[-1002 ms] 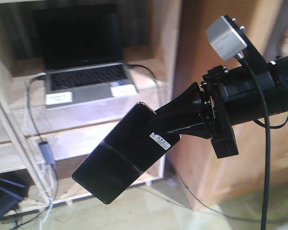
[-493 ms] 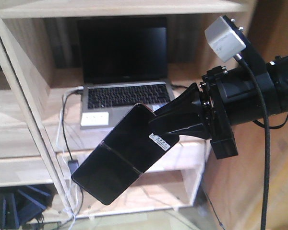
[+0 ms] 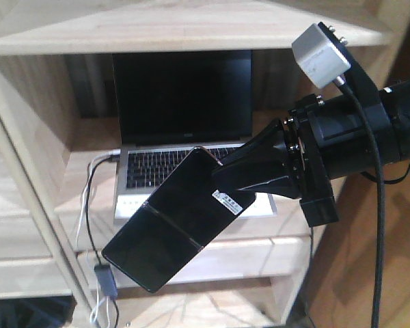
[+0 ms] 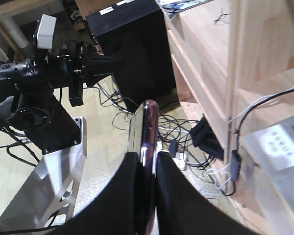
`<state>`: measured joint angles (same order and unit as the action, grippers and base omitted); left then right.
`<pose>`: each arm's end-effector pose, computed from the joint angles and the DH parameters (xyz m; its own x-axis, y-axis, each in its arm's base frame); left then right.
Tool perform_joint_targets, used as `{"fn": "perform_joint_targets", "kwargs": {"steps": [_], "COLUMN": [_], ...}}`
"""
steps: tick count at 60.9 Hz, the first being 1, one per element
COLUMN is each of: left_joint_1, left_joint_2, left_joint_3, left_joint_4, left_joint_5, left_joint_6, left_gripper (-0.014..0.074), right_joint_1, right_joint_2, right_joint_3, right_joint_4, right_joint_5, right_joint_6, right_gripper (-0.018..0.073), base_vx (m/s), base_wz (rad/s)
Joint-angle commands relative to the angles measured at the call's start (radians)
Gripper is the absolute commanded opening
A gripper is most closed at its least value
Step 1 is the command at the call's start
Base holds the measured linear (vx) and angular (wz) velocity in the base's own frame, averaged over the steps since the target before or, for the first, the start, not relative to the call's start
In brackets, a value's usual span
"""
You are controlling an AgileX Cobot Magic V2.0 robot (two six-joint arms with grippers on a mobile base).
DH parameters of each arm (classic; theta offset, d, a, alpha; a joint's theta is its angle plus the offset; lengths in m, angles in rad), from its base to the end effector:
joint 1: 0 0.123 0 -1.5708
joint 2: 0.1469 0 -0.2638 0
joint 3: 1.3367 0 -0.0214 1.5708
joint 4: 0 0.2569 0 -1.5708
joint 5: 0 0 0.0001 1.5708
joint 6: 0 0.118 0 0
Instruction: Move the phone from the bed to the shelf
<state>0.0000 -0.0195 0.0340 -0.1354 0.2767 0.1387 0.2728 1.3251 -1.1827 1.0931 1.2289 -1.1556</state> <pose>0.1085 -0.0044 0.1728 -0.1999 0.0084 -0.9798 0.0378 0.9993 0.0008 0.2317 0.1674 0.3395 -0.3309 -0.4047 -0.8525 -0.9408 0.2123 0.2644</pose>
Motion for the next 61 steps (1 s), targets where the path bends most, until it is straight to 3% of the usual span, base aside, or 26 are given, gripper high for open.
{"fn": "perform_joint_targets", "kwargs": {"steps": [1, 61], "left_joint_1": [-0.004, -0.004], "left_joint_2": [-0.007, -0.007], "left_joint_3": [0.002, 0.002], "left_joint_4": [-0.010, -0.010], "left_joint_5": [-0.073, -0.073], "left_joint_6": [-0.004, -0.004], "left_gripper": [0.0001, 0.0001], "right_joint_1": [-0.001, -0.001], "right_joint_2": [-0.029, -0.029], "right_joint_3": [-0.026, -0.026], "right_joint_4": [0.094, 0.094], "right_joint_5": [0.060, 0.060], "right_joint_6": [-0.007, -0.007], "right_gripper": [-0.0001, -0.0001], "base_vx": [0.20, 0.08], "base_wz": [0.05, 0.04]}}
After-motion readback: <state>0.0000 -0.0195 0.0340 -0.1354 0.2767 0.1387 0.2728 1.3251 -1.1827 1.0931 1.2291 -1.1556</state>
